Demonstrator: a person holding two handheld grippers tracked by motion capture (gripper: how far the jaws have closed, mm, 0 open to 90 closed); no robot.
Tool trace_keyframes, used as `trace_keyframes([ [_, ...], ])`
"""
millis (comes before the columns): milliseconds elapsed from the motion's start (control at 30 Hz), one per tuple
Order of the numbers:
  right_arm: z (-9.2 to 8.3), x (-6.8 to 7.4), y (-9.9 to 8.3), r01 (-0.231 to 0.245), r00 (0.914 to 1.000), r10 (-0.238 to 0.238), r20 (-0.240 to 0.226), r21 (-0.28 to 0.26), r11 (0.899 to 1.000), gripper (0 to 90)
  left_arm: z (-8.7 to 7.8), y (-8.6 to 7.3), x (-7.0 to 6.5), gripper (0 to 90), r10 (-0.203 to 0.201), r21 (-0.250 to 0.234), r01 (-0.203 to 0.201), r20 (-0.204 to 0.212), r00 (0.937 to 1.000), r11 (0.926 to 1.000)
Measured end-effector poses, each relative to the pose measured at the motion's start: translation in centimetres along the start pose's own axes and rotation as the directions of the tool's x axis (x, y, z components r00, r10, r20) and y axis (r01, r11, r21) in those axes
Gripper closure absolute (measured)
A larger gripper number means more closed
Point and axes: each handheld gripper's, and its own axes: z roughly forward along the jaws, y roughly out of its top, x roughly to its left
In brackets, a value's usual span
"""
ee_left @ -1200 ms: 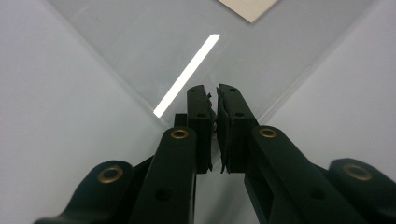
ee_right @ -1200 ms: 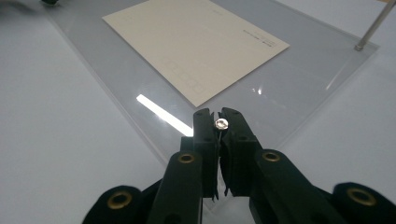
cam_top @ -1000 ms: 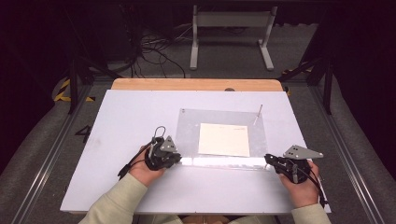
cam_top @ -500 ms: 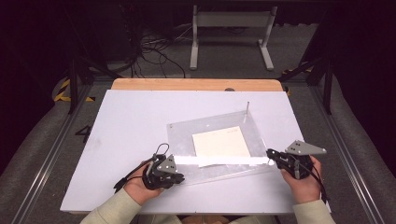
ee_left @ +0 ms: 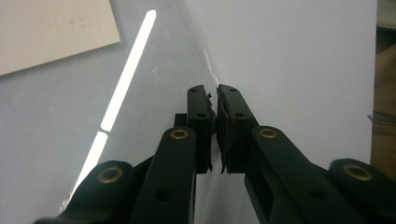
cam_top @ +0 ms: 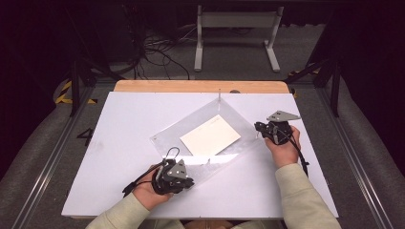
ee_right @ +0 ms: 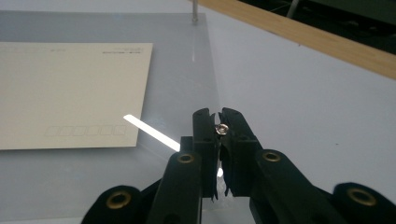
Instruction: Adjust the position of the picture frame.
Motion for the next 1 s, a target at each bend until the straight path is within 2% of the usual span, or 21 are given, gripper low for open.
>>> trace_keyframes([
  [33, 0.6, -0.1, -0.2, -0.007, 1.0000, 0.007, 0.001, 0.012, 1.000, 83.8, 0.0, 0.1, 0.0, 84.3, 0.008, 0.003, -0.008, 0.000, 1.0000, 1.0000],
  [133, 1.0, -0.3, -0.5, -0.023, 0.9997, 0.023, 0.001, -0.009, 1.000, 81.3, 0.2, 0.2, -0.2, 84.3, 0.008, 0.003, -0.008, 0.008, 0.9999, 1.0000],
  [167, 0.8, -0.2, -0.5, -0.023, 0.9996, 0.024, 0.018, -0.015, 1.000, 69.1, 0.3, 0.4, -0.4, 84.3, 0.013, 0.003, -0.013, 0.016, 0.9998, 0.9999],
  [200, 0.8, -0.2, -0.5, -0.023, 0.9996, 0.024, 0.018, -0.015, 1.000, 69.1, 0.3, 0.4, -0.4, 84.3, 0.013, 0.003, -0.013, 0.016, 0.9998, 0.9999],
  [233, -0.1, 0.0, -0.5, -0.024, 0.9986, 0.025, 0.048, -0.020, 1.000, 63.6, 0.5, 0.6, -0.6, 84.3, 0.011, 0.002, -0.011, 0.021, 0.9997, 0.9999],
  [267, -0.1, 0.0, -0.5, -0.024, 0.9986, 0.025, 0.048, -0.020, 1.000, 63.6, 0.7, 0.8, -0.8, 84.3, 0.026, 0.000, -0.026, 0.030, 0.9992, 0.9997],
  [333, -1.6, 0.1, -0.8, -0.045, 0.9970, 0.050, 0.059, -0.077, 0.996, 62.2, 1.1, 1.4, -1.5, 84.3, 0.041, -0.001, -0.041, 0.041, 0.9983, 0.9991],
  [367, -2.6, 0.2, -1.2, -0.072, 0.9955, 0.078, 0.054, -0.107, 0.992, 61.5, 1.3, 1.7, -1.8, 84.3, 0.045, -0.001, -0.045, 0.043, 0.9981, 0.9990],
  [433, -4.0, 0.6, -2.3, -0.094, 0.9924, 0.104, 0.066, -0.140, 0.986, 61.1, 1.9, 2.3, -2.4, 84.4, 0.063, -0.004, -0.063, 0.052, 0.9966, 0.9980],
  [500, -4.9, 1.2, -3.7, -0.091, 0.9930, 0.101, 0.061, -0.145, 0.985, 62.7, 2.5, 3.1, -3.0, 84.4, 0.078, -0.012, -0.077, 0.070, 0.9945, 0.9969],
  [567, -5.3, 1.5, -4.2, -0.079, 0.9955, 0.084, 0.044, -0.105, 0.991, 62.6, 3.3, 4.0, -3.8, 84.4, 0.089, -0.027, -0.087, 0.103, 0.9907, 0.9958],
  [633, -5.9, 1.6, -4.6, -0.107, 0.9939, 0.109, 0.016, -0.103, 0.989, 62.9, 4.5, 5.3, -4.8, 84.4, 0.122, -0.038, -0.118, 0.130, 0.9840, 0.9923],
  [700, -6.2, 1.7, -4.9, -0.139, 0.9901, 0.137, -0.031, -0.082, 0.987, 62.8, 5.3, 6.2, -5.6, 84.3, 0.145, -0.046, -0.140, 0.132, 0.9805, 0.9891],
  [733, -6.2, 1.8, -5.0, -0.144, 0.9889, 0.141, -0.046, -0.073, 0.987, 62.8, 5.6, 6.8, -5.9, 84.2, 0.164, -0.040, -0.160, 0.126, 0.9784, 0.9863],
  [767, -6.2, 2.1, -5.1, -0.144, 0.9879, 0.141, -0.066, -0.056, 0.988, 63.1, 5.7, 7.1, -6.0, 84.1, 0.166, -0.032, -0.163, 0.128, 0.9778, 0.9861],
  [833, -5.9, 2.4, -5.4, -0.124, 0.9896, 0.123, -0.075, -0.017, 0.992, 64.1, 5.5, 6.9, -5.5, 83.3, 0.147, -0.039, -0.142, 0.157, 0.9767, 0.9890],
  [900, -5.6, 2.6, -5.6, -0.120, 0.9893, 0.119, -0.084, 0.004, 0.993, 65.1, 4.4, 6.3, -4.5, 78.9, 0.105, -0.071, -0.094, 0.166, 0.9806, 0.9930],
  [967, -5.6, 2.8, -5.6, -0.115, 0.9893, 0.115, -0.089, 0.015, 0.993, 66.3, 2.6, 5.5, -3.0, 77.2, 0.051, -0.118, -0.035, 0.130, 0.9902, 0.9924],
  [1000, -5.6, 2.8, -5.6, -0.112, 0.9895, 0.113, -0.090, 0.019, 0.994, 67.3, 1.6, 5.0, -1.9, 75.9, 0.021, -0.139, -0.007, 0.099, 0.9949, 0.9903],
])
